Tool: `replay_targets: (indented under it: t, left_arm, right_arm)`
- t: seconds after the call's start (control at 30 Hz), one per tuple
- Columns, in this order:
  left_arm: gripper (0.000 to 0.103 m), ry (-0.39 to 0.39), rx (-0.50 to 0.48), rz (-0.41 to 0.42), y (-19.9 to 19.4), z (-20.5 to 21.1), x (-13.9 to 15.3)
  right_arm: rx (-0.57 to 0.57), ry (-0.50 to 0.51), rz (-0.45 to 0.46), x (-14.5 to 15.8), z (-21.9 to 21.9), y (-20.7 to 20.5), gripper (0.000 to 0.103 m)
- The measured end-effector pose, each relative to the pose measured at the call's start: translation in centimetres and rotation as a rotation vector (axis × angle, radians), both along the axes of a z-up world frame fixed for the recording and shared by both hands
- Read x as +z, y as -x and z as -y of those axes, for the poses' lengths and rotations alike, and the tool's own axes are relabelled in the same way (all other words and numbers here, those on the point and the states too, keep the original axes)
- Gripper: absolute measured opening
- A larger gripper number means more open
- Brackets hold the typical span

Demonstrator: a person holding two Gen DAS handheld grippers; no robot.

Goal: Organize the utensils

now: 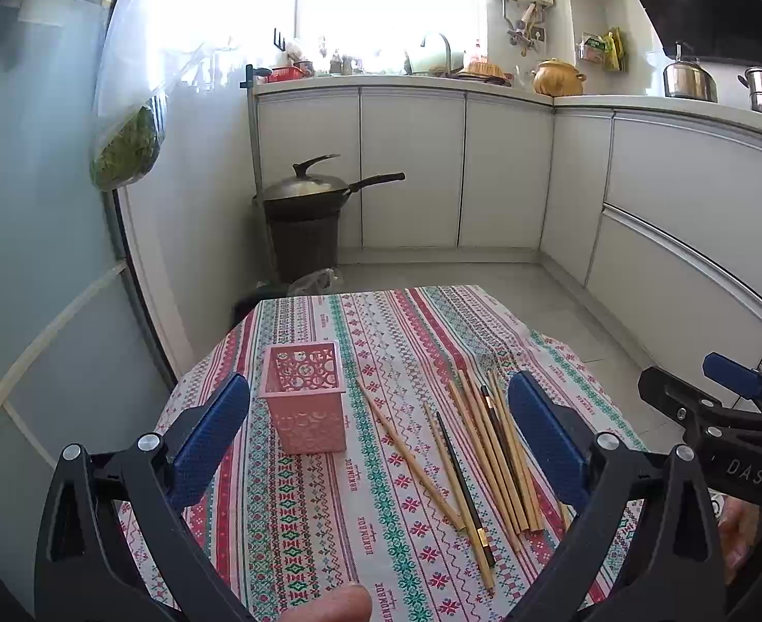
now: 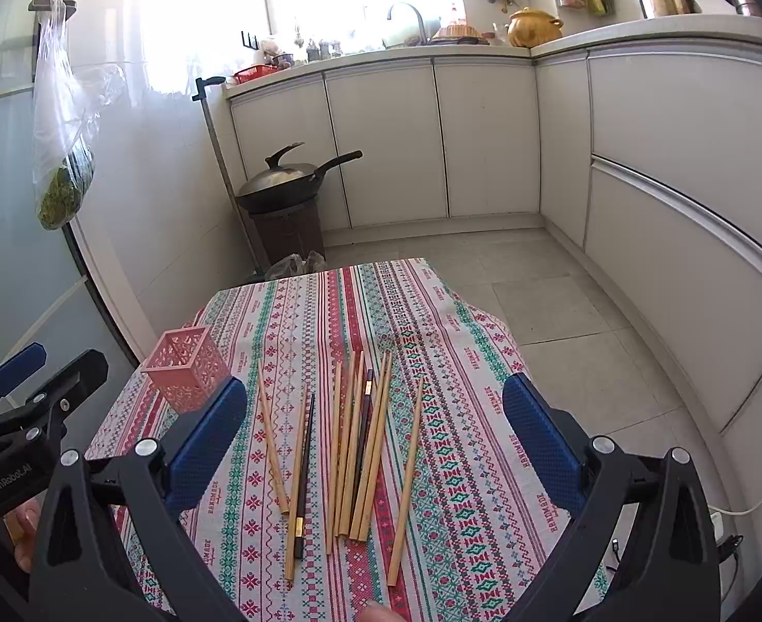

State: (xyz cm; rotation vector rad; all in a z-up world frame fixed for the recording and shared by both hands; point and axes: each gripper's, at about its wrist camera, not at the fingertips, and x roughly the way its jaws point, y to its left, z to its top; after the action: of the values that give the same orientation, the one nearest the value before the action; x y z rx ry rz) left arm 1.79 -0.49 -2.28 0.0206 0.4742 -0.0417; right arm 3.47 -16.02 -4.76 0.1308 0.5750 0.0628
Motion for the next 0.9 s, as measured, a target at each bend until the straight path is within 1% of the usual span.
replay_targets:
  t: [0.9]
  left_arm:
    - [0.096,-0.002,0.004,-0.011,-0.16,-0.33,-0.44]
  right_arm:
    - [0.003,-0.002,-0.005,-0.04,-0.1,0.0,0.096]
